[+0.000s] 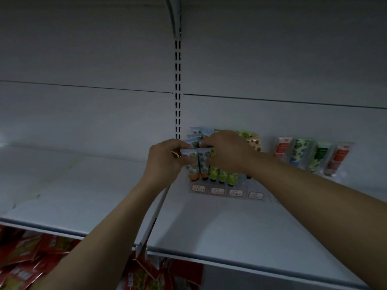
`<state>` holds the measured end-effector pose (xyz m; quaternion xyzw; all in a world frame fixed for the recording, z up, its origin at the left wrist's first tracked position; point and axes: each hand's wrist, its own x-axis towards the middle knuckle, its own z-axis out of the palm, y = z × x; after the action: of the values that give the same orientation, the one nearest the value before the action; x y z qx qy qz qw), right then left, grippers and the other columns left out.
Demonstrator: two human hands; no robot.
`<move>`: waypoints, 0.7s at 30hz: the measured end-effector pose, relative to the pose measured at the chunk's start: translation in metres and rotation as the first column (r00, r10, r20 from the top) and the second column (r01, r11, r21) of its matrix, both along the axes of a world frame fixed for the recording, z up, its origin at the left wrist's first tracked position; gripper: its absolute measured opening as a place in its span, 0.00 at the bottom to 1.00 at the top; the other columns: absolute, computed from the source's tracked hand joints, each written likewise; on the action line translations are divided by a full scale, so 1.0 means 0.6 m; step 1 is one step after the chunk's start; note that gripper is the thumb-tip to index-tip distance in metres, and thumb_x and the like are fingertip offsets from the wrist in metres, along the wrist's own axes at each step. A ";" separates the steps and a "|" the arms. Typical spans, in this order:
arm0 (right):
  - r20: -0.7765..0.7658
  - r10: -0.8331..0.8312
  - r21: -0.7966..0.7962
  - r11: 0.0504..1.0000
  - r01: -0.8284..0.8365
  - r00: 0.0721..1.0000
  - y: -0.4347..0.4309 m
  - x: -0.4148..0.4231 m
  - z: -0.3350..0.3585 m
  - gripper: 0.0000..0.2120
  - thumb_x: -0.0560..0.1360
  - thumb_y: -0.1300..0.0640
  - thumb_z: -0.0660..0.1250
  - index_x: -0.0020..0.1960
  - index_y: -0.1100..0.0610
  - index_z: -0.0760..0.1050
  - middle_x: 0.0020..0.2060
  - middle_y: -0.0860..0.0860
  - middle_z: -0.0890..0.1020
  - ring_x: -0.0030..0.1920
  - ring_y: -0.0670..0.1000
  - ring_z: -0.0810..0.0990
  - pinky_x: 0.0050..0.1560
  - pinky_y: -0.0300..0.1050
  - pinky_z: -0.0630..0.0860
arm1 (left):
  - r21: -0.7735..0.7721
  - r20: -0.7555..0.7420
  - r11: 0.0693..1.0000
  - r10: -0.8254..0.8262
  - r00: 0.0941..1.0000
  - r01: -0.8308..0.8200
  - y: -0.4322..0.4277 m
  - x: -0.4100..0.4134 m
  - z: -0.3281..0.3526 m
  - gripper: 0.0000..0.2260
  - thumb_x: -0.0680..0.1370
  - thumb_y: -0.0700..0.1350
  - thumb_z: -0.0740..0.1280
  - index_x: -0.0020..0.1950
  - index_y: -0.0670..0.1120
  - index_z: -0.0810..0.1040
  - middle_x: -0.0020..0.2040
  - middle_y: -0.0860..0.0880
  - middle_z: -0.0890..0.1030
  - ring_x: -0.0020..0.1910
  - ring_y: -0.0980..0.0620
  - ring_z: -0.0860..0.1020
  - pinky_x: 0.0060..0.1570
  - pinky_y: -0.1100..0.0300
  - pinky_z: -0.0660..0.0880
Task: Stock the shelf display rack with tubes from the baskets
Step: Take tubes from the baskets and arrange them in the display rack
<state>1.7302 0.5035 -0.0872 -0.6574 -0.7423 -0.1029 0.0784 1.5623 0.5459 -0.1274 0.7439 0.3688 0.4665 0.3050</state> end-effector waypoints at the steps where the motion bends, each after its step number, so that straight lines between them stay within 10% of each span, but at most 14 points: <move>1: -0.003 0.001 -0.001 1.000 -0.001 1.000 -0.001 0.001 -0.002 0.20 0.75 0.49 0.69 0.65 0.51 0.74 0.56 0.55 0.80 0.53 0.56 0.77 0.52 0.53 0.77 | 0.023 -0.017 1.000 0.012 1.000 -0.011 0.001 -0.001 0.003 0.10 0.67 0.36 0.77 0.39 0.49 0.80 0.35 0.54 0.79 0.28 0.65 0.75 0.31 0.75 0.69; 15: -0.072 0.007 0.098 0.995 0.000 0.997 0.014 0.013 -0.019 0.12 0.77 0.58 0.65 0.59 0.54 0.79 0.52 0.54 0.82 0.50 0.55 0.79 0.50 0.48 0.76 | 0.071 -0.016 0.990 0.120 0.993 -0.118 0.004 0.004 -0.013 0.10 0.67 0.39 0.78 0.38 0.52 0.80 0.37 0.51 0.82 0.35 0.52 0.81 0.37 0.63 0.77; 21: -0.066 -0.006 0.170 0.985 0.017 0.998 0.021 0.015 -0.030 0.11 0.75 0.59 0.65 0.56 0.55 0.80 0.50 0.53 0.83 0.49 0.54 0.79 0.49 0.46 0.76 | 0.253 -0.102 0.966 0.089 0.991 -0.060 -0.013 0.012 -0.015 0.10 0.65 0.38 0.79 0.37 0.50 0.80 0.35 0.59 0.78 0.32 0.63 0.79 0.35 0.75 0.72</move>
<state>1.7392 0.5159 -0.1052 -0.6557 -0.7240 -0.1447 0.1580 1.5696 0.5382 -0.1361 0.7870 0.3516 0.4776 0.1701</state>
